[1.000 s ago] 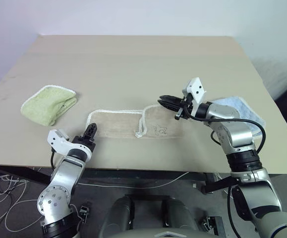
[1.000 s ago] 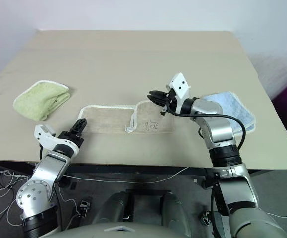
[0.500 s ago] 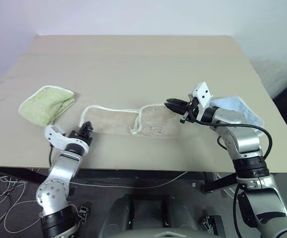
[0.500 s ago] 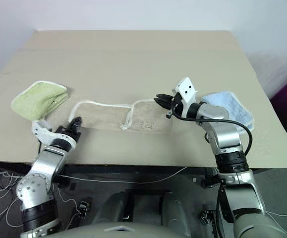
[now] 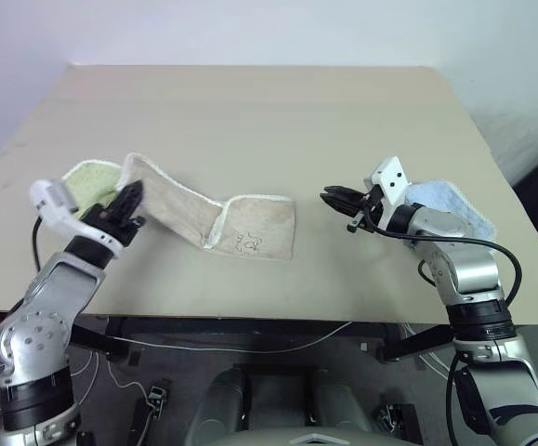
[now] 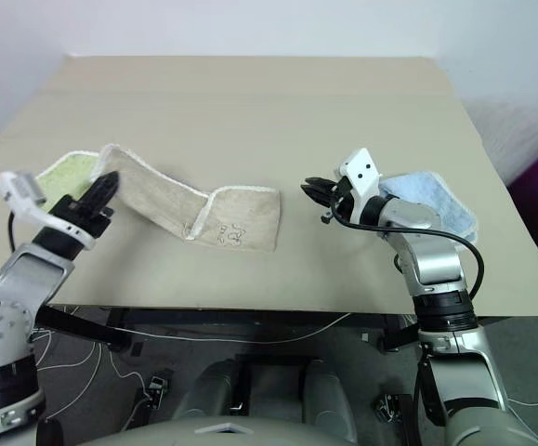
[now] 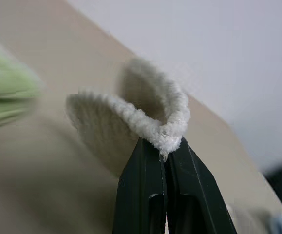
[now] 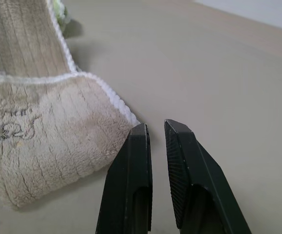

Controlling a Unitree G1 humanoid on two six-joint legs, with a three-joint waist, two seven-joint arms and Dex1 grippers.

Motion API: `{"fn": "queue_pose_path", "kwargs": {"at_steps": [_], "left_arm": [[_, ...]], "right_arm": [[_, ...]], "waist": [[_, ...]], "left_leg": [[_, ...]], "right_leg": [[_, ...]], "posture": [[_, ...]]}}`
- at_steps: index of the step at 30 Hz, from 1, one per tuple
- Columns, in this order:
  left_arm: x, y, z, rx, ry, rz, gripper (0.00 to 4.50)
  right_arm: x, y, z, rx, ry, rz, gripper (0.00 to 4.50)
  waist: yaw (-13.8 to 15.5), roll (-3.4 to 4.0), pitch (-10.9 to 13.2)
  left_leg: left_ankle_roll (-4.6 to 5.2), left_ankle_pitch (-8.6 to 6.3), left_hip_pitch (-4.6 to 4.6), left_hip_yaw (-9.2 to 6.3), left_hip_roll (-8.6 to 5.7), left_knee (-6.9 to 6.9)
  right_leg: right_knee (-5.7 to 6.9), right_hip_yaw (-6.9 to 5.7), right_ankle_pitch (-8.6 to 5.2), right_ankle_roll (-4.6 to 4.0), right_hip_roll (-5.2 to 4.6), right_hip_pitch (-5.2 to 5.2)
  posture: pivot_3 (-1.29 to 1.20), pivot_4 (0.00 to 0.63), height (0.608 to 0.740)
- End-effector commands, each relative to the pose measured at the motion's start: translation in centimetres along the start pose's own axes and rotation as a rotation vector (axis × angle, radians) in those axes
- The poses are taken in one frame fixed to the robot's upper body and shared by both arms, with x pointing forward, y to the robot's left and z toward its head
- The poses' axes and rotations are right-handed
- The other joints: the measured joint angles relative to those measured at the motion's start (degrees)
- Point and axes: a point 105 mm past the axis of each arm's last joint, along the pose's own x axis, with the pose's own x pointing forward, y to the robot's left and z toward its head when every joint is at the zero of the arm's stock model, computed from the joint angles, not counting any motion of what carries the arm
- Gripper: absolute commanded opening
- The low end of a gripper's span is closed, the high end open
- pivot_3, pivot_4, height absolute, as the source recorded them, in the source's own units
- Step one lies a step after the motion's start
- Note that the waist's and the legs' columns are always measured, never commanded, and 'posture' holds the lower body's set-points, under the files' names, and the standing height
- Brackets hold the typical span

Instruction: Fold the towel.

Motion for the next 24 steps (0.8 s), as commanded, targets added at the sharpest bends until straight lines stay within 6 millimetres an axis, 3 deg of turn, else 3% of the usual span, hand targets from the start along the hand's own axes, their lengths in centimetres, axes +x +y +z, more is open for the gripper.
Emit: {"fn": "queue_pose_path", "kwargs": {"at_steps": [1,4,8,13,20,24], "left_arm": [[1.4,-5.0,-1.4,0.149,0.096,-0.234,0.01],[2.3,-7.7,-3.8,0.277,0.202,-0.382,0.01],[2.8,-10.9,-8.5,0.490,0.362,-0.590,0.01],[3.6,-9.6,-11.7,0.614,0.498,-0.576,0.01],[3.7,-8.9,-12.9,0.600,0.552,-0.560,0.01],[3.5,-9.0,-12.8,0.542,0.556,-0.564,1.03]], "right_arm": [[-0.7,-0.4,1.3,-0.023,-0.045,-0.030,0.57],[-0.8,-0.4,1.2,-0.020,-0.044,-0.041,0.57],[-1.1,-0.6,1.2,-0.020,-0.044,-0.062,0.57],[-1.6,-0.7,1.3,-0.021,-0.047,-0.084,0.57],[-2.0,-0.6,1.2,-0.020,-0.043,-0.100,0.57],[-2.0,-0.5,1.3,-0.022,-0.042,-0.102,0.57]], "waist": [[-0.02,0.01,0.00],[-0.10,0.02,0.01],[-0.41,0.03,0.02],[-1.18,0.06,0.04],[-1.28,0.06,0.06],[-1.25,0.06,0.06]], "left_leg": [[0.00,0.00,0.00,0.00,0.00,0.00],[0.00,0.00,0.00,0.02,0.00,-0.02],[-0.01,0.01,0.00,0.03,0.02,-0.06],[0.00,0.01,0.00,0.03,0.07,-0.10],[0.01,0.01,-0.03,0.02,0.09,-0.08],[0.01,0.01,-0.03,0.01,0.09,-0.07]], "right_leg": [[0.00,0.00,0.00,0.00,0.00,-0.01],[0.00,0.02,0.00,0.00,0.01,-0.02],[0.00,0.03,0.00,0.00,0.05,-0.04],[0.00,0.04,0.00,0.00,0.09,-0.05],[0.01,0.04,0.00,0.01,0.09,-0.08],[0.01,0.04,0.00,0.01,0.07,-0.08]], "posture": [[0.00,0.150,0.740],[0.00,0.150,0.740],[0.00,0.150,0.740],[0.00,0.150,0.740],[0.00,0.150,0.740],[0.00,0.150,0.740]]}}
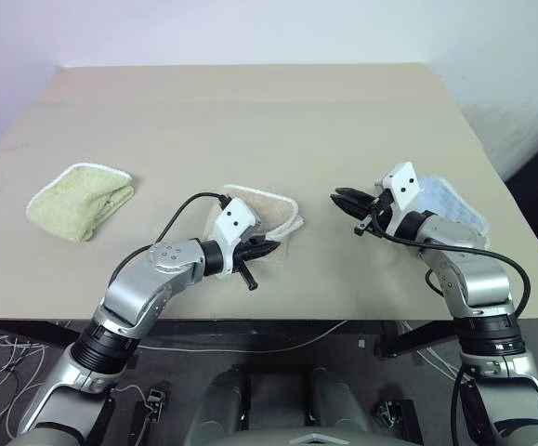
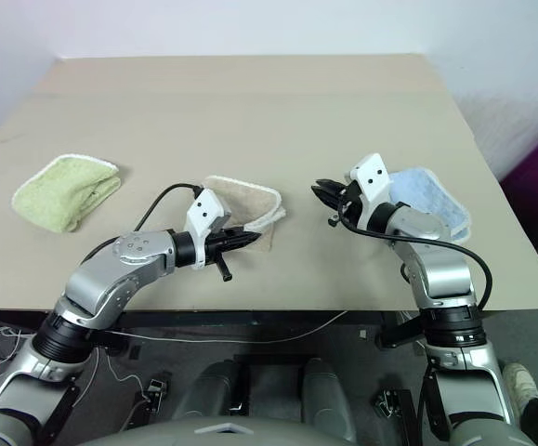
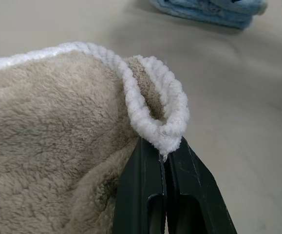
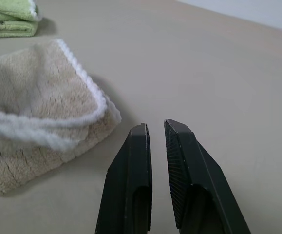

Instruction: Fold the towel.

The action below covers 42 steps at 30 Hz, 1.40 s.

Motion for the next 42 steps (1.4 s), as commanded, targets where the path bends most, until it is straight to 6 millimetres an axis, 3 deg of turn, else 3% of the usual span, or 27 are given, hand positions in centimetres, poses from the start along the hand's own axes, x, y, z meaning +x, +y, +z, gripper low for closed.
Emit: {"fn": "queue_pose_path", "kwargs": {"at_steps": [1,5,10,14,16,18,24,29,33,38,40,42], "left_arm": [[-0.5,-0.1,1.0,-0.025,-0.047,-0.009,1.37],[-1.1,0.2,1.8,-0.081,-0.100,0.005,2.73],[-3.1,1.5,3.7,-0.168,-0.236,0.063,4.39],[-5.5,4.3,4.8,-0.224,-0.343,0.195,4.42],[-5.9,5.1,4.7,-0.202,-0.334,0.244,4.43],[-6.1,6.2,4.0,-0.162,-0.296,0.309,4.43],[-4.8,6.8,2.6,-0.092,-0.255,0.307,2.57],[-3.7,7.0,0.4,-0.039,-0.148,0.304,0.94],[-3.0,7.0,-2.3,0.006,-0.051,0.305,0.94],[-2.5,7.0,-5.5,0.028,0.048,0.323,0.94],[-2.6,7.1,-5.5,0.018,0.026,0.335,0.94],[-3.2,7.5,-3.6,-0.033,-0.096,0.360,0.94]], "right_arm": [[-0.5,-0.2,1.7,-0.039,-0.049,-0.011,0.57],[-0.3,0.0,1.8,-0.041,-0.050,-0.005,0.57],[-0.1,0.4,2.3,-0.042,-0.065,0.016,0.57],[0.6,1.6,3.0,-0.025,-0.090,0.070,0.40],[1.0,2.1,3.3,-0.006,-0.104,0.087,0.03],[1.9,2.9,3.8,0.024,-0.124,0.122,0.03],[5.3,5.9,4.1,0.128,-0.142,0.226,0.00],[7.2,8.6,1.3,0.182,-0.059,0.298,0.00],[8.1,9.8,-2.4,0.218,0.059,0.310,0.00],[7.9,10.5,-5.4,0.195,0.137,0.312,0.00],[7.7,10.3,-5.5,0.169,0.132,0.303,0.00],[7.1,9.5,-4.2,0.155,0.070,0.285,0.00]], "waist": [[-0.02,0.00,0.00],[-0.02,0.00,0.00],[-0.03,-0.01,0.00],[-0.09,-0.01,0.00],[-0.06,-0.01,0.00],[-0.05,0.00,0.00],[0.04,-0.01,0.00],[-0.05,-0.01,-0.01],[-0.14,-0.01,-0.01],[-0.12,0.00,-0.07],[-0.08,0.01,-0.11],[-0.05,0.01,-0.11]], "left_leg": [[0.00,0.00,0.00,0.00,0.00,0.00],[0.00,0.00,0.00,-0.01,0.00,0.00],[0.00,0.00,0.00,-0.01,0.00,0.00],[0.00,0.00,0.00,-0.02,0.02,0.01],[0.00,0.00,0.00,-0.02,0.02,0.01],[0.00,0.00,0.00,-0.02,0.01,0.01],[-0.03,0.02,-0.01,-0.01,0.00,0.00],[-0.04,0.02,-0.03,-0.02,-0.02,0.01],[-0.05,0.03,-0.03,-0.02,-0.01,-0.01],[-0.05,0.03,-0.03,-0.01,-0.02,0.00],[-0.05,0.03,0.04,-0.02,-0.01,-0.01],[-0.05,0.03,0.05,-0.02,-0.01,-0.01]], "right_leg": [[0.00,0.00,0.00,0.00,-0.01,0.00],[0.00,0.00,0.00,0.00,-0.01,0.00],[0.01,0.00,0.00,0.00,-0.02,-0.01],[0.02,0.00,0.00,0.00,-0.01,-0.02],[0.02,0.00,0.00,0.00,0.00,-0.02],[0.02,0.00,0.00,0.00,0.00,-0.01],[0.03,-0.01,0.01,0.00,0.00,-0.05],[0.04,-0.03,0.01,0.00,-0.04,-0.06],[0.07,-0.03,0.01,0.00,-0.02,-0.10],[0.08,-0.02,0.01,0.00,-0.02,-0.11],[0.08,-0.03,0.01,0.00,-0.02,-0.04],[0.08,-0.03,0.01,0.00,-0.03,-0.02]], "posture": [[0.00,0.150,0.740],[0.00,0.150,0.740],[0.00,0.150,0.740],[0.00,0.150,0.740],[0.00,0.150,0.740],[0.00,0.150,0.740],[0.00,0.150,0.740],[0.00,0.150,0.740],[0.00,0.150,0.740],[0.00,0.150,0.740],[0.00,0.150,0.740],[0.00,0.150,0.740]]}}
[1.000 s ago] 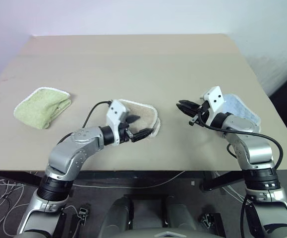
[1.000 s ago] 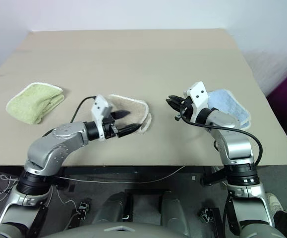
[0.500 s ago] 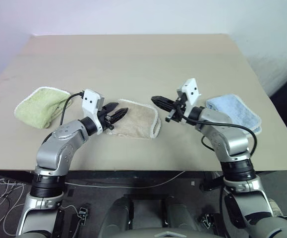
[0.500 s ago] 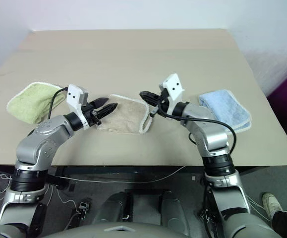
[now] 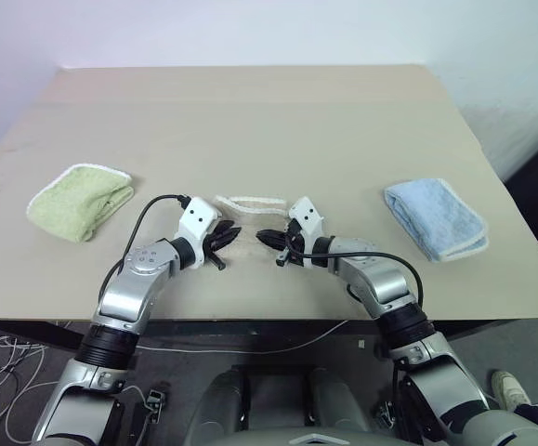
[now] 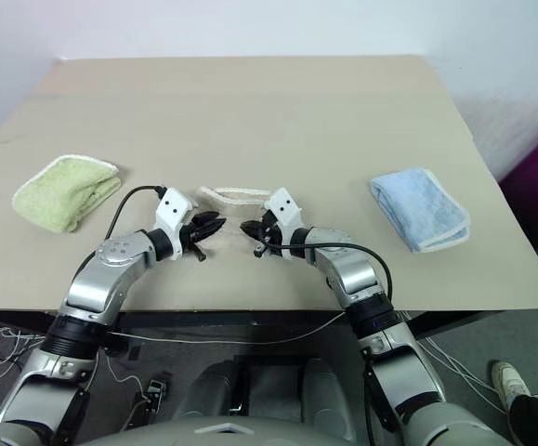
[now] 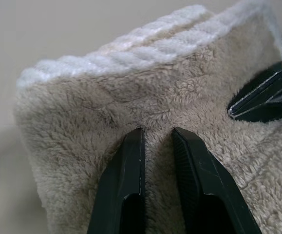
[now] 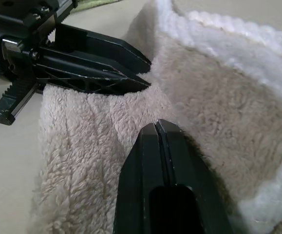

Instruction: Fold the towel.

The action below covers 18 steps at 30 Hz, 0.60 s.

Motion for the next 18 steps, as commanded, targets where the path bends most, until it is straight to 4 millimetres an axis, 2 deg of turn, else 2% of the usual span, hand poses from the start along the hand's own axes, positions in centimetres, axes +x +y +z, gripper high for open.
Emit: {"fn": "queue_pose_path", "kwargs": {"at_steps": [1,5,8,12,18], "left_arm": [[-0.9,1.1,1.5,-0.108,-0.117,0.057,0.94],[-2.8,3.0,4.5,-0.181,-0.270,0.137,0.94],[-4.7,4.4,4.5,-0.123,-0.258,0.204,0.92],[-6.5,5.8,3.4,-0.035,-0.188,0.250,0.92],[-7.9,6.8,2.2,-0.001,-0.133,0.279,0.92]], "right_arm": [[-1.4,-0.4,1.4,-0.031,-0.069,-0.021,0.00],[-4.3,-1.2,4.2,-0.010,-0.164,-0.049,0.00],[-6.4,-2.5,4.7,0.068,-0.180,-0.107,0.55],[-7.8,-2.8,4.0,0.269,-0.170,-0.100,1.83],[-7.3,-2.6,2.7,0.661,-0.141,-0.036,3.92]], "waist": [[0.07,0.00,0.00],[0.05,-0.03,0.04],[-0.05,-0.02,0.03],[-0.20,-0.02,0.03],[-0.01,-0.01,0.05]], "left_leg": [[0.00,0.00,0.00,0.00,-0.01,0.01],[0.00,0.00,-0.14,-0.04,-0.01,0.04],[0.00,0.00,-0.15,-0.05,0.00,0.03],[0.00,0.00,-0.10,-0.04,0.05,-0.04],[0.01,-0.01,-0.11,-0.03,0.04,-0.04]], "right_leg": [[0.00,0.00,0.00,0.00,-0.02,0.00],[0.03,0.00,0.00,0.01,-0.04,-0.13],[0.03,0.00,0.00,0.01,-0.07,-0.14],[0.01,0.02,0.00,0.00,-0.04,-0.13],[0.00,0.04,0.00,-0.01,-0.11,-0.11]], "posture": [[0.00,0.150,0.740],[0.00,0.150,0.740],[0.00,0.150,0.740],[0.00,0.150,0.740],[0.00,0.150,0.740]]}}
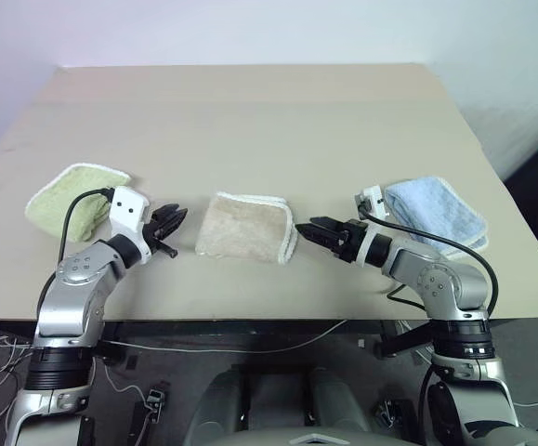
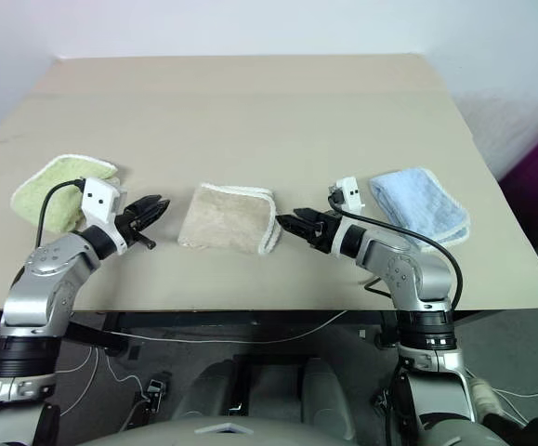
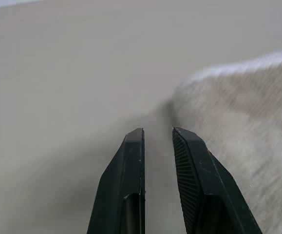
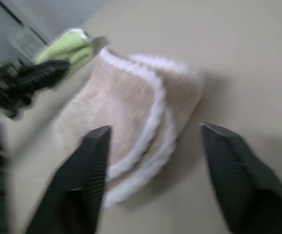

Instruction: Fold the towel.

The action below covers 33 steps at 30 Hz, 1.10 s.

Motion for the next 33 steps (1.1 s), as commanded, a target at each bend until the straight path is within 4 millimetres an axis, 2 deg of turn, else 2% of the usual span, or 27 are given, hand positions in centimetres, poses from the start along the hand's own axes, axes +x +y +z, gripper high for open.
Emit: {"fn": "queue_pose_path", "kwargs": {"at_steps": [1,2,7,13,19,23,26,33], "left_arm": [[-0.7,0.6,1.2,0.037,-0.052,0.014,0.92],[-0.8,0.4,1.3,0.036,-0.055,0.005,0.92],[-1.9,-0.9,0.8,0.029,-0.046,-0.060,0.92],[-2.0,-1.2,0.7,0.028,-0.045,-0.062,0.92],[-1.9,-1.3,0.7,0.027,-0.048,-0.065,0.92],[-1.8,-1.5,0.7,0.025,-0.052,-0.071,0.92],[-1.8,-1.5,0.7,0.022,-0.057,-0.067,0.92],[-1.5,-2.0,0.4,0.011,-0.061,-0.070,0.92]], "right_arm": [[0.4,0.7,0.7,0.162,-0.019,0.045,4.24],[0.7,0.8,0.5,0.192,-0.012,0.050,4.48],[2.1,0.8,-1.2,0.261,0.067,0.015,4.48],[4.0,2.0,-2.9,0.247,0.157,0.051,4.48],[6.1,3.8,-2.9,0.236,0.191,0.119,4.48],[7.0,4.1,-2.5,0.252,0.183,0.136,4.48],[7.1,3.9,-2.2,0.280,0.166,0.134,3.92],[6.4,3.4,-1.6,0.312,0.136,0.130,1.55]], "waist": [[0.04,0.00,0.00],[0.02,0.00,0.00],[-0.14,0.02,0.00],[-0.45,0.01,-0.02],[-1.93,0.00,-0.02],[-1.94,0.00,-0.02],[-1.75,0.00,-0.02],[-1.65,0.00,-0.02]], "left_leg": [[0.00,0.00,0.00,0.00,-0.01,0.00],[0.00,0.00,-0.01,0.00,-0.01,0.00],[0.00,0.00,-0.02,0.02,-0.01,-0.06],[0.00,0.00,-0.01,0.02,0.00,-0.07],[0.00,0.00,0.00,0.03,0.09,-0.14],[0.00,0.00,-0.01,0.08,0.11,-0.21],[0.00,0.00,-0.02,0.09,0.10,-0.19],[0.00,0.00,-0.04,0.09,0.07,-0.19]], "right_leg": [[0.00,0.03,0.00,0.00,-0.02,0.00],[-0.01,0.03,0.00,0.00,-0.03,-0.01],[-0.01,0.05,0.00,0.00,-0.05,-0.06],[0.00,0.05,0.00,-0.01,-0.04,-0.07],[0.02,0.06,0.00,-0.02,0.07,-0.12],[0.06,0.08,-0.01,-0.02,0.12,-0.22],[0.06,0.08,-0.01,-0.02,0.10,-0.21],[0.05,0.07,0.00,-0.02,0.06,-0.21]], "posture": [[0.00,0.150,0.740],[0.00,0.150,0.740],[0.00,0.150,0.740],[0.00,0.150,0.740],[0.00,0.150,0.740],[0.00,0.150,0.740],[0.00,0.150,0.740],[0.00,0.150,0.740]]}}
